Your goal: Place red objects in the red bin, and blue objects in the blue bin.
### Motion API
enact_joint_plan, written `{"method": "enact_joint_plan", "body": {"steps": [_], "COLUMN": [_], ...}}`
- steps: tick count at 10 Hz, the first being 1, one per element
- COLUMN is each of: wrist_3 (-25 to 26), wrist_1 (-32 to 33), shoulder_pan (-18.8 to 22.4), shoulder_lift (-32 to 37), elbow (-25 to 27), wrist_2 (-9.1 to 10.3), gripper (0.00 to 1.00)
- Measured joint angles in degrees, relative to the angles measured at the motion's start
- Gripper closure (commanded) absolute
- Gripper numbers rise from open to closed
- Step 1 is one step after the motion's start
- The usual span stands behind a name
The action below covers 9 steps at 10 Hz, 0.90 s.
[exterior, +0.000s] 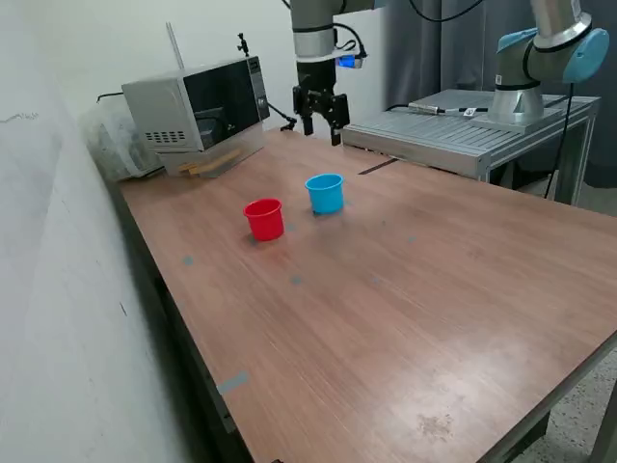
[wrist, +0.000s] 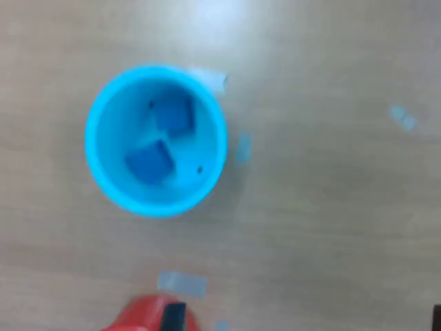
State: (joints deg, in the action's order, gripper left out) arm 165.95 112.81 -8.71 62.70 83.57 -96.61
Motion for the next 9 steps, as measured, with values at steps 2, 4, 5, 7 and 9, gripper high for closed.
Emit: {"method": "enact_joint_plan", "body": {"steps": [2,4,5,7,9], "wrist_3": [0.1,0.1,0.2,0.3,0.3], "wrist_1": [-0.1,-0.2,-0.3,-0.3,-0.4], "shoulder_pan": [0.4,0.5,0.5,0.4,0.3], "shoulder_lift": [8.7,15.9,18.8,23.8,27.8], "elbow": [8.2,15.0,17.8,21.6,23.2], "wrist_2": [0.04,0.06,0.06,0.06,0.05], "gripper": [0.0,0.0,0.0,0.0,0.0]}}
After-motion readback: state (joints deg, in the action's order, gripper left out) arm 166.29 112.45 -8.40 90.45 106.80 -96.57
